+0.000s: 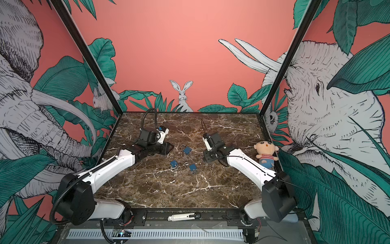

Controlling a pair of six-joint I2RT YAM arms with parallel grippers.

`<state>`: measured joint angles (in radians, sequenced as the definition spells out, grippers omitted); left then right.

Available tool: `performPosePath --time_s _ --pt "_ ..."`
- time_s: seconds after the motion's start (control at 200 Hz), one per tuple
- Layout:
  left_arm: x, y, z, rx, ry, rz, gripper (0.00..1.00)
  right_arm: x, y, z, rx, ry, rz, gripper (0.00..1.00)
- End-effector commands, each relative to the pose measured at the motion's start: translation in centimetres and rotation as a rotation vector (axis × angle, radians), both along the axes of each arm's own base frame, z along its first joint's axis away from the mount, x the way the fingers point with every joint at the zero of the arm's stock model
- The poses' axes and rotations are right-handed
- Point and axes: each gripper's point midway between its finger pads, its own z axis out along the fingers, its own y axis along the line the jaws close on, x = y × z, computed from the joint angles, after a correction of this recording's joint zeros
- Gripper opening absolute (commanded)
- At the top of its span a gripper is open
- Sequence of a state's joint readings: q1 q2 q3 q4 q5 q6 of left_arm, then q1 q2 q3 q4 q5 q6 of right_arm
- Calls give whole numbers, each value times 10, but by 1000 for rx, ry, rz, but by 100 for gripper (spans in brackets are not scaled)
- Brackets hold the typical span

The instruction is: Lock with the key

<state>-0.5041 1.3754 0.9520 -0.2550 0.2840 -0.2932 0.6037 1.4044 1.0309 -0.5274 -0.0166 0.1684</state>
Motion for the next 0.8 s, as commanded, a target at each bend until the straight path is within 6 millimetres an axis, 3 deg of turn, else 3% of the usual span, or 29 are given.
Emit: performPosePath --time_s 0.0,0.26,0.575,0.795 --pt "-2 -20 22 -85 -7 -49 37 -7 16 19 32 -33 70 7" --pt "-14 -47 34 -242 45 -110 37 -20 45 32 63 -80 159 6" --pt "-27 -74 28 -337 122 -155 37 -30 74 48 78 -127 245 5" --pt "-30 -96 21 -390 169 -184 37 -35 89 47 66 -137 278 5"
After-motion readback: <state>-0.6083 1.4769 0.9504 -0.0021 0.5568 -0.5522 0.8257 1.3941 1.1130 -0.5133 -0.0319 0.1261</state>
